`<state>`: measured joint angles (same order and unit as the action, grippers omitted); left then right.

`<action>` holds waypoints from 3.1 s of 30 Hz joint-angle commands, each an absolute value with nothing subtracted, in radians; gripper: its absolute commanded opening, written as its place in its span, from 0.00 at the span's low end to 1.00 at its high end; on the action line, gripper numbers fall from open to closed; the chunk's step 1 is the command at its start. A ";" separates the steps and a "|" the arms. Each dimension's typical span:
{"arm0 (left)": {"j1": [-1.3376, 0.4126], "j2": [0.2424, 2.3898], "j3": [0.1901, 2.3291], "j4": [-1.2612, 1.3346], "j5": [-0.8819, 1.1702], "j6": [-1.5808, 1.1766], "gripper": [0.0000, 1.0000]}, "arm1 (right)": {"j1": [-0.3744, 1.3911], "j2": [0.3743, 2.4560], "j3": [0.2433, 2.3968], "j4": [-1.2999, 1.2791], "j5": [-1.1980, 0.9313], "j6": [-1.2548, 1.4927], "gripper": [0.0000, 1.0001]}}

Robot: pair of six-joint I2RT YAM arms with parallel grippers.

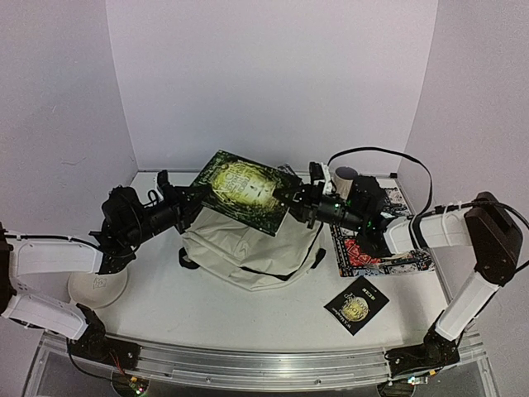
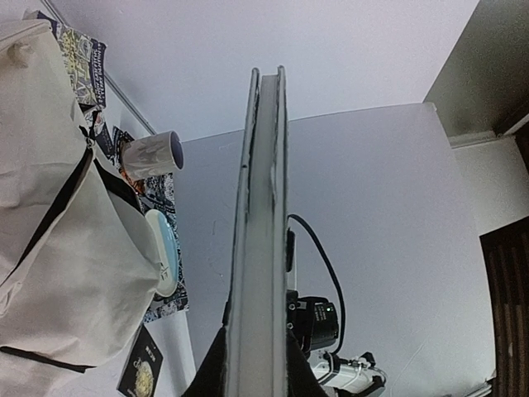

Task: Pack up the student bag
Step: Pass from the left arm to the right, then move the card case to the center of the board, then pick up the largest pocket of the bag from the student bag.

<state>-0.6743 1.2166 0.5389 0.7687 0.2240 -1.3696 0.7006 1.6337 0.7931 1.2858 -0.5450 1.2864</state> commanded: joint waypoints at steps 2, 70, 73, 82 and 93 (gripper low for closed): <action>-0.678 1.267 0.526 0.875 0.252 -1.287 0.30 | 0.641 1.524 0.725 1.470 -0.553 1.208 0.00; -0.887 1.325 0.934 -0.369 -0.131 -0.304 0.97 | 0.455 0.995 0.502 0.735 -0.412 0.857 0.00; -0.938 1.326 0.935 -0.375 -0.084 -0.265 0.98 | 0.456 0.983 0.496 0.729 -0.412 0.860 0.00; -1.061 1.430 0.961 -0.414 -0.130 -0.210 0.99 | 0.455 0.963 0.493 0.714 -0.424 0.869 0.00; -1.063 1.575 1.064 -0.476 -0.428 -0.218 0.78 | 0.456 0.927 0.473 0.714 -0.445 0.893 0.00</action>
